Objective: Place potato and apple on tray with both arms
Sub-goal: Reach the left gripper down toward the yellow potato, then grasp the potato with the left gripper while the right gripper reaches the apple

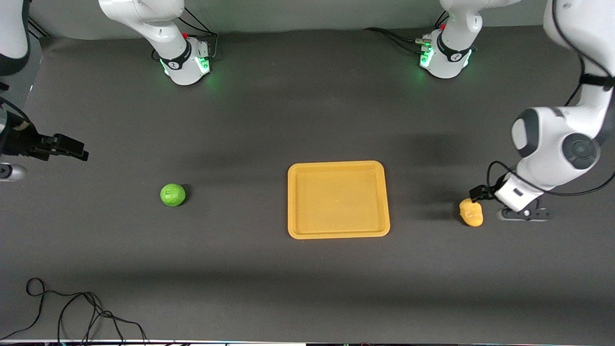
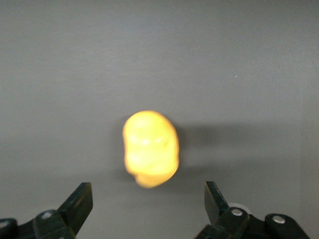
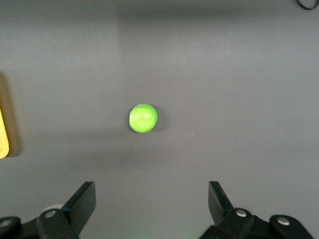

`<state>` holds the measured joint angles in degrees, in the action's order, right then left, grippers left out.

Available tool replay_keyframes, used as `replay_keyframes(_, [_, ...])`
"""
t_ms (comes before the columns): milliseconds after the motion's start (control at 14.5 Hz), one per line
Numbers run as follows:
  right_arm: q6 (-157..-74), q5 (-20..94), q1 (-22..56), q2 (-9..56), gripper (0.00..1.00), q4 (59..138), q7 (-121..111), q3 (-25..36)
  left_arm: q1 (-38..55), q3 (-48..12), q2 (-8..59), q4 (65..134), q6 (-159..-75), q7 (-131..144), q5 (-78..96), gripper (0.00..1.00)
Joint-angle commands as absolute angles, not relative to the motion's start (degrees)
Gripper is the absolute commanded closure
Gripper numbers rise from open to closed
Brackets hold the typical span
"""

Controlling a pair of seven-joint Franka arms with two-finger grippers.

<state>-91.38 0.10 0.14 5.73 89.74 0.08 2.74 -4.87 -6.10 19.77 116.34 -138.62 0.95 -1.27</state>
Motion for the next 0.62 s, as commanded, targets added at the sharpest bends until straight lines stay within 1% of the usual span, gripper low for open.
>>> replay_keyframes(0, [-98.15,1.67,0.26,6.23,0.0,95.52,-1.32,2.9,-3.52,-5.54,23.8,115.93,-144.03,3.43,-1.93,0.0])
replay_keyframes(138, [-101.85,2.02,1.14,9.21,0.0,96.85,-1.41,2.46,-3.52,-5.45,26.18,115.93,-146.68,3.43,-2.72,0.0])
replay_keyframes(276, [-105.1,2.37,2.98,11.68,0.01,98.25,-0.45,2.46,-3.51,-5.36,26.81,115.84,-146.95,3.69,-5.44,0.0])
replay_keyframes(483, [-117.65,2.46,3.34,13.35,0.01,107.28,-0.61,2.46,-3.52,-5.19,27.51,115.84,-147.13,3.69,-5.97,0.0])
replay_keyframes(552, [-120.56,2.46,3.17,14.66,0.01,109.23,-1.22,2.46,-3.52,-5.19,27.94,115.75,-147.39,3.78,-6.41,0.0])
